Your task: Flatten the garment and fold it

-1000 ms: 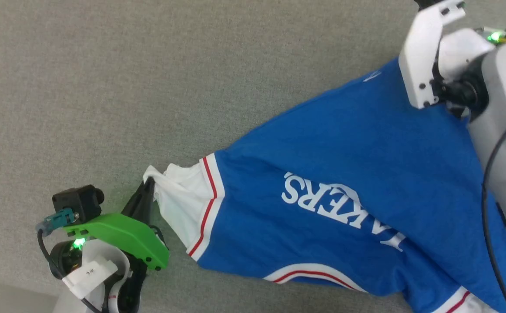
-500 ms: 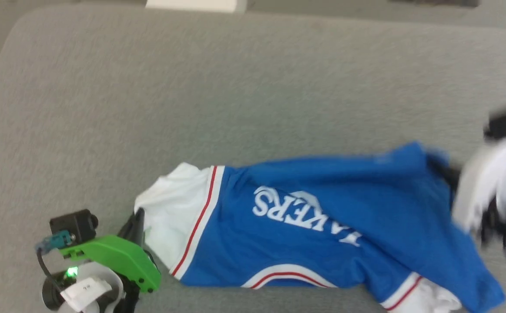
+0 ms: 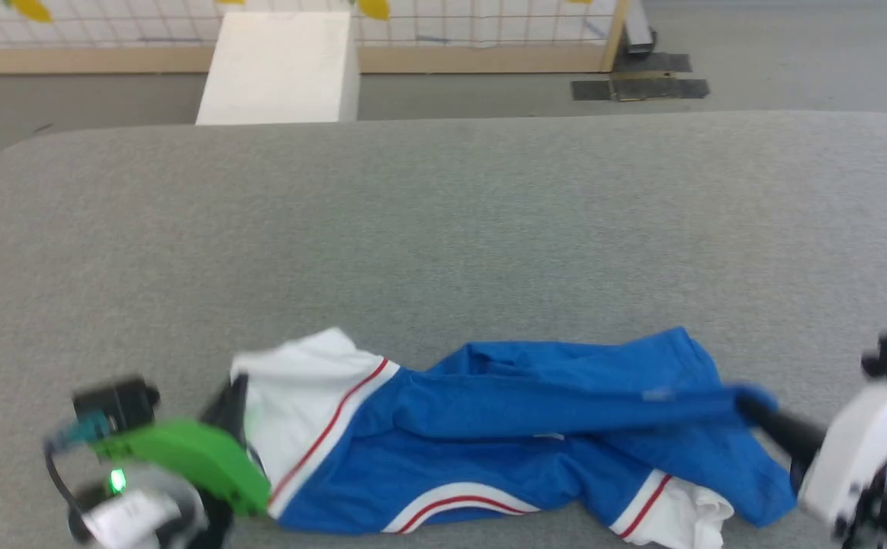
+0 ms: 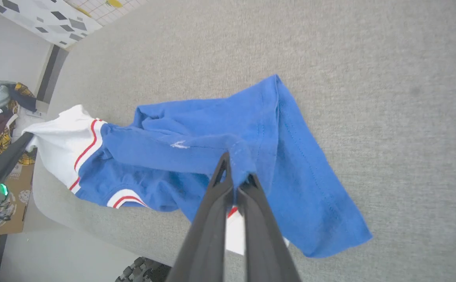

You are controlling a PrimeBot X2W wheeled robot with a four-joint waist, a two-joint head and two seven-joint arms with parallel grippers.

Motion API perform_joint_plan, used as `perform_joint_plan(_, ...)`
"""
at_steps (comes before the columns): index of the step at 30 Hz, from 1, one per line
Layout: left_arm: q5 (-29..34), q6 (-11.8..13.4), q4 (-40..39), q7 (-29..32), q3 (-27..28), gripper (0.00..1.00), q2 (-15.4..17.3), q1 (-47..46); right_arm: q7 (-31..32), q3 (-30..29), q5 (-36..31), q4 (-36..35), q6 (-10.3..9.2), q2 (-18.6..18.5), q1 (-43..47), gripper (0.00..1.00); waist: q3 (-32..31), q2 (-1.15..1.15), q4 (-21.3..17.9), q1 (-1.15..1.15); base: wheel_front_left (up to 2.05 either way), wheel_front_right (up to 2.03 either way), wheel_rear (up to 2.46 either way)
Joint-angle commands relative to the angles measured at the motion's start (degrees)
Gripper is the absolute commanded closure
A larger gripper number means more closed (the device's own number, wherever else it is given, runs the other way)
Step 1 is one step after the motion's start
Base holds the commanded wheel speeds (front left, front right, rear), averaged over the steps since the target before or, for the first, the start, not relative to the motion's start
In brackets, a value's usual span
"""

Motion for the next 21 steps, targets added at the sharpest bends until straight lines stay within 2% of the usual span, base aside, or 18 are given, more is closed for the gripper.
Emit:
perform_joint_plan(1, -0.7, -0.8, -0.6, 0.7, 0.6, 1.00, 1.0, -3.5, 1.1, -0.1, 0.6, 0.2, -0.08, -0.6, -3.6, 1.00, -0.7, 0.00, -1.1, 0.00, 0.00, 0.00, 0.00)
perform_joint_plan(7, -1.3, -3.4, 2.2, 5.9, 1.1, 1.00, 5.4, -21.9, 7.4, -0.7, 0.0, 6.4, -0.08, -4.0, -21.8, 1.00, 3.2, 0.00, -0.8, 0.00, 0.00, 0.00, 0.00)
perform_joint_plan(12, 0.9, -5.1, 9.2, 9.4, -0.2, 1.00, 8.3, -40.8, 9.4, -2.6, -4.3, 13.0, -0.08, -2.8, -39.9, 1.00, 8.6, 0.00, -0.7, 0.00, 0.00, 0.00, 0.00)
perform_joint_plan(16, 3.9, -5.5, 16.6, 10.9, -1.4, 1.00, 10.1, -56.7, 7.6, -4.3, -9.4, 18.5, -0.08, -1.1, -54.5, 1.00, 13.3, 0.00, -1.0, 0.00, 0.00, 0.00, 0.00)
perform_joint_plan(21, 9.1, -4.2, 22.4, 11.1, -3.3, 1.00, 11.4, -73.5, 1.2, -6.9, -15.6, 25.3, -0.08, 0.8, -71.2, 1.00, 18.2, 0.00, -1.8, 0.00, 0.00, 0.00, 0.00)
